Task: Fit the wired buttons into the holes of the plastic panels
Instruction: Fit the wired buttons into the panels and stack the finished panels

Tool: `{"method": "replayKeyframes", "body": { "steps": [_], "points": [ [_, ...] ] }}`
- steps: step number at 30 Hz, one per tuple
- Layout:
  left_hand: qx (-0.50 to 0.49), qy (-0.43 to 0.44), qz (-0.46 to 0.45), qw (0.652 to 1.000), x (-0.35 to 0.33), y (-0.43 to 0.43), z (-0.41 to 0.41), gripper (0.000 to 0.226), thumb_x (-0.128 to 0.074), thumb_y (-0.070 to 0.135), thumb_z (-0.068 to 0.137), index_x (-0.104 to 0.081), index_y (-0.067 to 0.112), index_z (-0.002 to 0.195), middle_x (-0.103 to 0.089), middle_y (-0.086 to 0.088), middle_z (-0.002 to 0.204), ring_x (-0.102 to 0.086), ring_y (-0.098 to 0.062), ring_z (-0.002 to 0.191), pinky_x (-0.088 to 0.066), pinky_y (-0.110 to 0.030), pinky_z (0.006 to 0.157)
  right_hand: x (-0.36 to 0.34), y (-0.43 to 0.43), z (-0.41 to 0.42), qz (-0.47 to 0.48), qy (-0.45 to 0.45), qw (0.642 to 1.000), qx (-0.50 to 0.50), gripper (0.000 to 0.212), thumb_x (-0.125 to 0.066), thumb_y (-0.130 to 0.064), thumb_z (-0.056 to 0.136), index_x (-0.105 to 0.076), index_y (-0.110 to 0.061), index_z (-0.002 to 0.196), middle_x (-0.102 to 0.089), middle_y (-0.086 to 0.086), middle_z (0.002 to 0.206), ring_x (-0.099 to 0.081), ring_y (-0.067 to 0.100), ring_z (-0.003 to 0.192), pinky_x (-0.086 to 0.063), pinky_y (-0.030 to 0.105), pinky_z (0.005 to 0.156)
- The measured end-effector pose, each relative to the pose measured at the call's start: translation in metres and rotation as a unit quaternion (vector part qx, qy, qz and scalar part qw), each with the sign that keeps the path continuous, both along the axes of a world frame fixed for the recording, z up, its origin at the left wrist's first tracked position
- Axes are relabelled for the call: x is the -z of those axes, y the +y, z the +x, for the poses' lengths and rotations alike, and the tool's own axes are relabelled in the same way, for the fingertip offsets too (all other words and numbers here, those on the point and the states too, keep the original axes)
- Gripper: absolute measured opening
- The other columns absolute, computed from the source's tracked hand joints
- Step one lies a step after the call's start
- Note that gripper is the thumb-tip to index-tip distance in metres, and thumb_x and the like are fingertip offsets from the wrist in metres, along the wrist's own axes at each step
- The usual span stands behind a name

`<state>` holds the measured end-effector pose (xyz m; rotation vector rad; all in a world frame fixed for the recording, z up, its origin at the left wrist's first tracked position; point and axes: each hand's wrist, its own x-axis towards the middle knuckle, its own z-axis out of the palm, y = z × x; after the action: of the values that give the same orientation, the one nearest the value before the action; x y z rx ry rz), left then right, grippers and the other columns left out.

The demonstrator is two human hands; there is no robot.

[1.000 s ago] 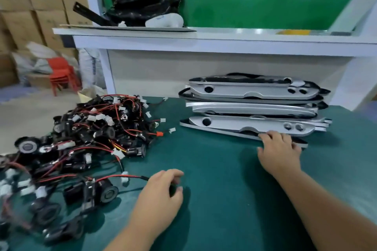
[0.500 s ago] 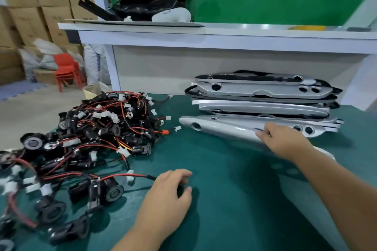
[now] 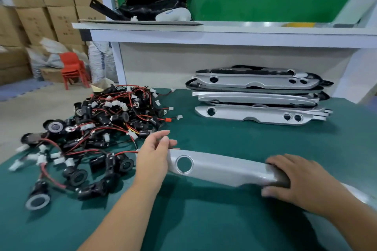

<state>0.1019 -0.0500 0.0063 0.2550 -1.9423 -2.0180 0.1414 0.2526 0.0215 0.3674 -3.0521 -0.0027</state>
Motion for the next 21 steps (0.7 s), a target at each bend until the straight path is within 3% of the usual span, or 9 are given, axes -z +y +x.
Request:
{"method": "replayKeyframes", "body": {
  "steps": [2,3,6,8,12,14,17,19,21],
  "points": [
    [-0.015,0.019,-0.034,0.999,-0.002,0.000,0.005,0.019,-0.047,0.018,0.098,-0.060,0.031,0.097,-0.069,0.009,0.077,-0.068,-0.014,0.084,-0.051,-0.035,0.083,0.011,-0.004,0.011,0.026,0.034,0.999,0.019,0.097,-0.018,-0.097,0.051,-0.027,-0.048,0.134,-0.045,-0.024,0.122,-0.043,0.003,0.118,-0.031,0.026,0.096],
    [-0.020,0.031,-0.052,0.998,-0.003,-0.001,0.007,0.018,-0.047,0.020,0.098,-0.060,0.034,0.096,-0.070,0.011,0.077,-0.066,-0.007,0.083,-0.049,-0.029,0.080,0.014,-0.006,0.015,0.020,0.063,0.997,0.027,0.092,-0.027,-0.093,0.056,-0.030,-0.046,0.136,-0.048,-0.023,0.121,-0.045,0.005,0.118,-0.031,0.029,0.097],
    [-0.034,0.067,-0.070,0.995,-0.009,-0.009,0.017,0.019,-0.047,0.022,0.098,-0.060,0.035,0.095,-0.069,0.011,0.082,-0.064,0.002,0.078,-0.048,-0.017,0.071,0.024,-0.001,0.022,-0.037,0.194,0.979,0.051,0.061,-0.064,-0.067,0.064,-0.062,-0.030,0.113,-0.065,-0.011,0.101,-0.062,0.019,0.096,-0.043,0.039,0.083],
    [-0.070,0.075,-0.109,0.989,-0.012,-0.021,0.026,0.017,-0.048,0.022,0.097,-0.061,0.034,0.097,-0.067,0.011,0.092,-0.065,-0.005,0.086,-0.050,-0.026,0.078,0.028,0.004,0.023,-0.070,0.239,0.966,0.070,0.041,-0.074,-0.049,0.068,-0.067,-0.024,0.100,-0.067,-0.006,0.093,-0.065,0.023,0.087,-0.045,0.038,0.075],
    [-0.116,0.020,-0.291,0.949,-0.014,-0.054,0.044,0.017,-0.052,0.021,0.093,-0.063,0.029,0.103,-0.062,0.012,0.098,-0.060,-0.008,0.086,-0.050,-0.036,0.077,0.041,0.009,0.020,-0.030,0.115,0.987,0.109,0.040,-0.042,-0.059,0.089,-0.051,-0.039,0.122,-0.055,-0.017,0.115,-0.050,0.009,0.112,-0.040,0.031,0.087],
    [-0.093,-0.039,-0.428,0.898,-0.014,-0.072,0.051,0.020,-0.054,0.022,0.092,-0.064,0.023,0.109,-0.061,0.002,0.110,-0.057,-0.016,0.098,-0.047,-0.039,0.087,0.044,0.011,0.017,-0.015,0.112,0.985,0.128,0.035,-0.034,-0.057,0.093,-0.049,-0.042,0.120,-0.053,-0.020,0.115,-0.045,0.007,0.115,-0.036,0.030,0.090],
    [-0.046,-0.182,-0.590,0.785,-0.011,-0.096,0.067,0.037,-0.057,0.040,0.090,-0.055,0.030,0.126,-0.051,0.000,0.134,-0.038,-0.027,0.128,-0.033,-0.043,0.108,0.041,0.013,0.015,-0.013,0.144,0.978,0.152,0.025,-0.030,-0.050,0.095,-0.051,-0.038,0.099,-0.060,-0.016,0.101,-0.052,0.008,0.107,-0.030,0.030,0.090],
    [0.002,-0.240,-0.614,0.751,-0.008,-0.110,0.079,0.051,-0.058,0.046,0.088,-0.042,0.037,0.136,-0.049,0.000,0.136,-0.039,-0.027,0.128,-0.036,-0.040,0.107,0.036,0.013,0.019,-0.039,0.177,0.972,0.152,0.020,-0.032,-0.043,0.095,-0.049,-0.033,0.093,-0.063,-0.013,0.088,-0.059,0.012,0.096,-0.029,0.030,0.084],
    [0.031,-0.239,-0.630,0.738,-0.004,-0.119,0.085,0.060,-0.058,0.042,0.089,-0.032,0.040,0.143,-0.051,0.000,0.130,-0.044,-0.026,0.124,-0.038,-0.036,0.103,0.029,0.013,0.024,-0.072,0.202,0.963,0.162,0.016,-0.033,-0.037,0.096,-0.048,-0.031,0.095,-0.062,-0.010,0.078,-0.062,0.019,0.085,-0.030,0.034,0.073]
  ]
}}
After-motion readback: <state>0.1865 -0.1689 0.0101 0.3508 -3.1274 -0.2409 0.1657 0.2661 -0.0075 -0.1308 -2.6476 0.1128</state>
